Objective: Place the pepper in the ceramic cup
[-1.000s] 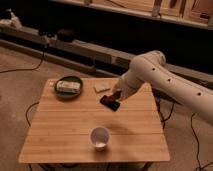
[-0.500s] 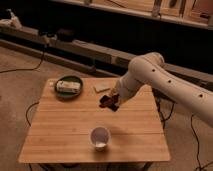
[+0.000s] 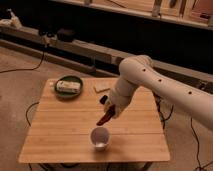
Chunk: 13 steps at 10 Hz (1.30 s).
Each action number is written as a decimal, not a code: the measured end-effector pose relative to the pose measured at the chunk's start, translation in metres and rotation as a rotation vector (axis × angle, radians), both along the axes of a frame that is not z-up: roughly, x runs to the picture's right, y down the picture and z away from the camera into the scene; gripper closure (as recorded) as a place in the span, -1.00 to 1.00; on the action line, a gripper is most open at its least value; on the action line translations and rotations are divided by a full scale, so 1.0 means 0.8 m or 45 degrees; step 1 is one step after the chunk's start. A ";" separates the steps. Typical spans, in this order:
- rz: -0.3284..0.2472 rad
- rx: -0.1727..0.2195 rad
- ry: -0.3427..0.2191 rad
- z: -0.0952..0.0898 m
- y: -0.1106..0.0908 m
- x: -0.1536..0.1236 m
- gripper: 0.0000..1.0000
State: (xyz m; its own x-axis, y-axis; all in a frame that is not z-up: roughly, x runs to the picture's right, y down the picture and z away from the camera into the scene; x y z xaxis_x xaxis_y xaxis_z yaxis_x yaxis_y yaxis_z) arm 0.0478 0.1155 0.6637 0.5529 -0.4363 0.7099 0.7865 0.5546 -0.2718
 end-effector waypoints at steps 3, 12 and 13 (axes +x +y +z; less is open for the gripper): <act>-0.065 -0.066 0.072 0.017 0.006 -0.004 0.94; -0.247 -0.100 0.079 0.031 0.027 -0.048 0.94; -0.251 -0.099 0.073 0.029 0.027 -0.051 0.94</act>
